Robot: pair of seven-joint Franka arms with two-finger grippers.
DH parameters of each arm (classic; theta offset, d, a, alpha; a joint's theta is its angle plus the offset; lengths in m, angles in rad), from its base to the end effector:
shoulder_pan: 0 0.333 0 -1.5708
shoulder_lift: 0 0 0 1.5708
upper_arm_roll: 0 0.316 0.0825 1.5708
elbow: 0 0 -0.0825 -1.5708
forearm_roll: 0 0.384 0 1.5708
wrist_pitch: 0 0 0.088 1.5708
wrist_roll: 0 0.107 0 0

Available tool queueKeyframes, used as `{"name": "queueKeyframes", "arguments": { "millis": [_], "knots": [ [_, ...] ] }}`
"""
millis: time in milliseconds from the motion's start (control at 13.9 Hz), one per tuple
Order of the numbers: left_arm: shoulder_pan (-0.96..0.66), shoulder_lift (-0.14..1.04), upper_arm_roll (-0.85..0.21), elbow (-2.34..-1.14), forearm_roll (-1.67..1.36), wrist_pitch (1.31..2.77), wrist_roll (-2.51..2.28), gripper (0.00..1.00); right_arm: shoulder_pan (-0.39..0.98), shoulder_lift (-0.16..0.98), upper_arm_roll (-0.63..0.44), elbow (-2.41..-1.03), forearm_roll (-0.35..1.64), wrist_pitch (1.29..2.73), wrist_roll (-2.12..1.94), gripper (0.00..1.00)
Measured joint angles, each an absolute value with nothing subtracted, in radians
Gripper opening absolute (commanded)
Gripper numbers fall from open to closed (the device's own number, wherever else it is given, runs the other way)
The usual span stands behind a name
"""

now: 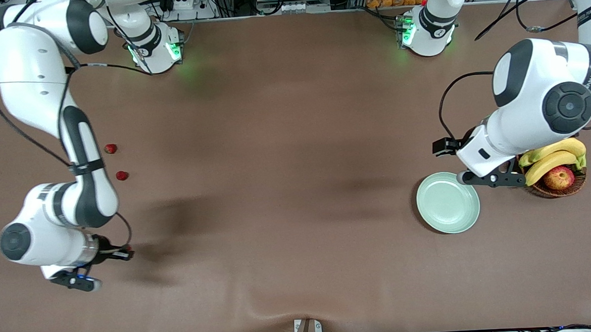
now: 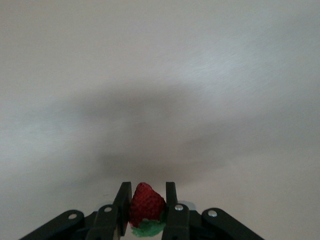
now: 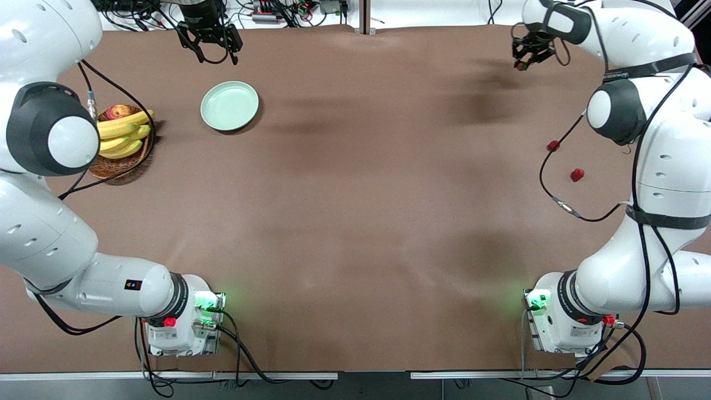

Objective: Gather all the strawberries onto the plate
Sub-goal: 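Grasp the strawberry with the right gripper while the left gripper nears the plate, then carry the strawberry to mid-table with the right gripper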

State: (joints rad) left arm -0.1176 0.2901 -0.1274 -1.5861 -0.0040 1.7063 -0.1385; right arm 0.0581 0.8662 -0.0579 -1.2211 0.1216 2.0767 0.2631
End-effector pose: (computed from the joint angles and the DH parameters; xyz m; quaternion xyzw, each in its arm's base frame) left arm 0.6118 -0.1453 0.4564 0.9950 -0.0515 -0.0860 0.0040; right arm 0.7557 0.0181 0.2498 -0.9881 0.1504 0.0086 0.0301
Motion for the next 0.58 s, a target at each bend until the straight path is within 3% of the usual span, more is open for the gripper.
{"name": "queueKeyframes", "arguments": {
  "millis": [577],
  "knots": [
    [-0.121,0.294,-0.142,-1.613,-0.090,1.793,-0.280,1.00,0.177,0.866,-0.030,-1.221,0.122,2.074,0.605,0.10]
  ]
}}
